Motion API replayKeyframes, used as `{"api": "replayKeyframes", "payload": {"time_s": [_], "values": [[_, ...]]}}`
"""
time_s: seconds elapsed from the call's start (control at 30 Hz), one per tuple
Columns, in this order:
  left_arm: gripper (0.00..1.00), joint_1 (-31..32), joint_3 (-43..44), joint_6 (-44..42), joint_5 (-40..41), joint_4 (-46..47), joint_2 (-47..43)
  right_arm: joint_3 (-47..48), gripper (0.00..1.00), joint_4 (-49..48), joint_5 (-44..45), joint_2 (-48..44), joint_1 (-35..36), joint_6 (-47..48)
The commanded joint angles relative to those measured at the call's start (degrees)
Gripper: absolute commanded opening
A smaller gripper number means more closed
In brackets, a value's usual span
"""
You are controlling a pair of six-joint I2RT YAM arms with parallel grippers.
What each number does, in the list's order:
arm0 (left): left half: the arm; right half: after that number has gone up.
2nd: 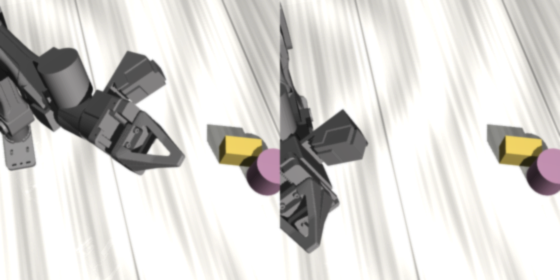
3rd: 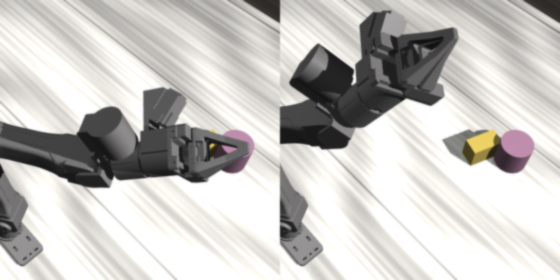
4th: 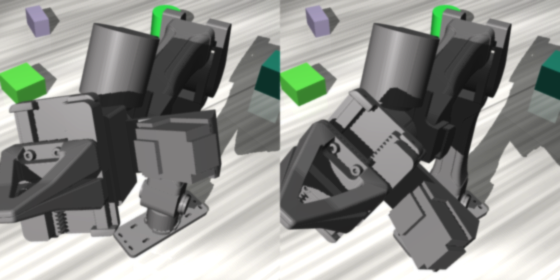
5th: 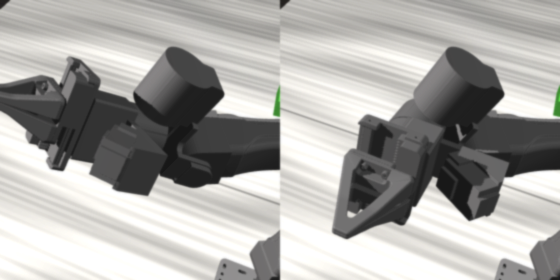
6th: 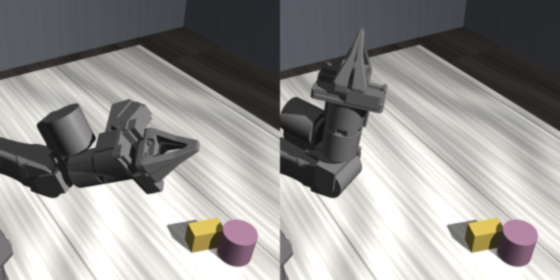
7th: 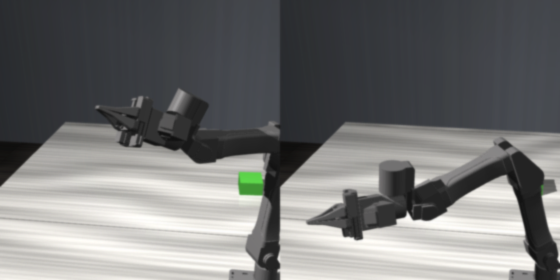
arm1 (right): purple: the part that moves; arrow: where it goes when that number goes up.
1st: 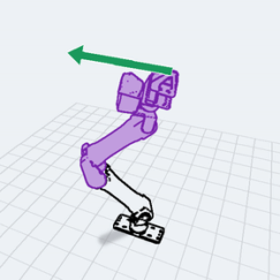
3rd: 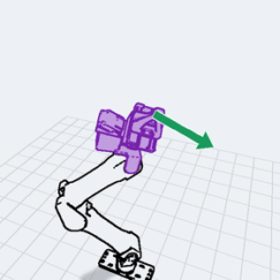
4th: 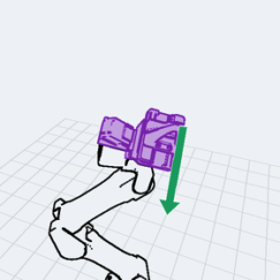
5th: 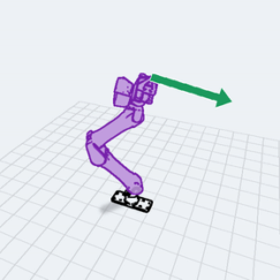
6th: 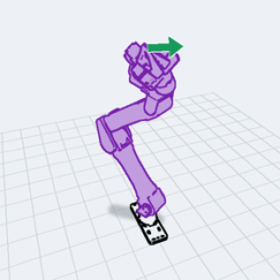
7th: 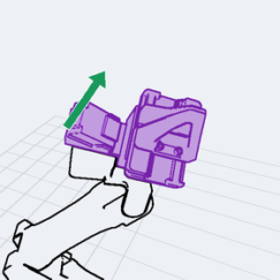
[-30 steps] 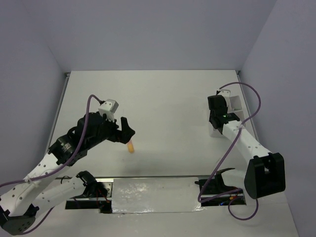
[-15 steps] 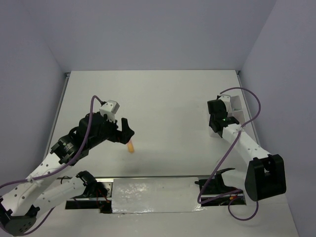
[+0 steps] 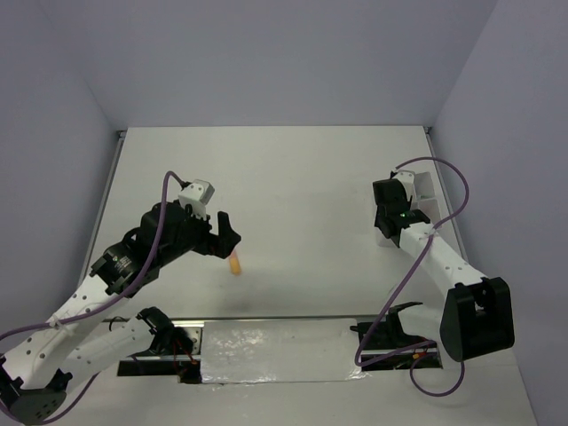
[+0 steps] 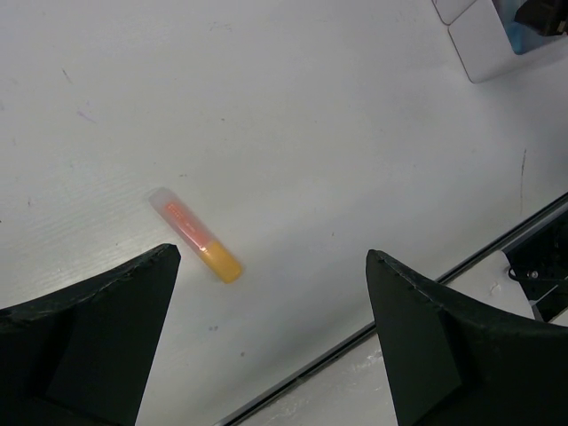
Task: Sort the stationery into containers
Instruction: Place the pen in the storage box, then pick up the pen from the center of the board.
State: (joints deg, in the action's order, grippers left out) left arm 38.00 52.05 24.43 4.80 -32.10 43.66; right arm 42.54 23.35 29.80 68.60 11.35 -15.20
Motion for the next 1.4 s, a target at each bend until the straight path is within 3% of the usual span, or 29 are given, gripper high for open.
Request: {"api": "replayKeyframes", "payload": {"time_s": [0.0, 0.2, 0.43, 0.57, 0.7, 0.73, 0.8, 0.9, 0.93, 1.03, 1.17, 1.27, 1.37], "values": [[0.99, -0.47, -0.2, -1.4, -0.84, 2.13, -0.5, 0.7, 0.45, -1.12, 1.31, -0.13, -0.1, -0.62], [0.99, -0.82, -0.37, -1.57, -1.02, 2.21, -0.59, 0.79, 0.48, -0.77, 0.96, -0.74, -0.19, -0.79], [0.99, -1.87, -0.55, -0.35, 0.21, 2.13, -0.59, 2.01, 0.51, -1.3, -7.47, -7.93, 1.82, 0.09], [0.99, -2.49, -0.02, 2.29, 4.86, 0.9, -0.42, 4.03, 0.59, 0.28, -9.76, -11.64, 7.62, -1.05], [0.99, -2.93, 2.43, 7.02, 16.69, -3.31, 0.72, 6.67, 0.6, 0.2, -14.22, -10.42, 17.61, -2.11], [0.99, -3.02, 3.05, 8.26, 19.26, -4.63, 1.16, 7.02, 0.7, -1.45, -15.72, -8.07, 19.91, -2.29], [0.99, -3.54, 5.24, 12.3, 26.44, -9.28, 3.44, 9.12, 0.75, -3.31, -18.88, -4.11, 27.7, -3.69], [0.99, -6.52, 7.09, 15.74, 30.53, -14.3, 7.05, 17.61, 0.98, -4.11, -18.73, 8.27, 35.47, -5.97], [0.99, -7.93, 7.36, 16.44, 31.93, -14.92, 7.75, 20.71, 0.99, -1.58, -16.81, 15.88, 39.93, -6.59], [0.99, -16.88, 8.68, 18.2, 32.02, -18.26, 8.64, 34.06, 1.0, 4.39, -12.94, 29.86, 46.1, -10.27], [0.99, -29.35, 7.19, 15.66, 33.87, -17.22, 2.58, 47.17, 0.99, 8.46, -12.31, 42.13, 50.34, -12.83], [0.99, -32.71, 2.46, 12.76, 33.35, -13.62, -1.54, 54.03, 0.97, 8.9, -13.19, 48.02, 51.83, -13.45], [0.99, -32.81, 1.47, 11.35, 31.06, -11.32, -3.67, 56.67, 0.86, 10.13, -12.75, 52.59, 52.1, -13.36]]}}
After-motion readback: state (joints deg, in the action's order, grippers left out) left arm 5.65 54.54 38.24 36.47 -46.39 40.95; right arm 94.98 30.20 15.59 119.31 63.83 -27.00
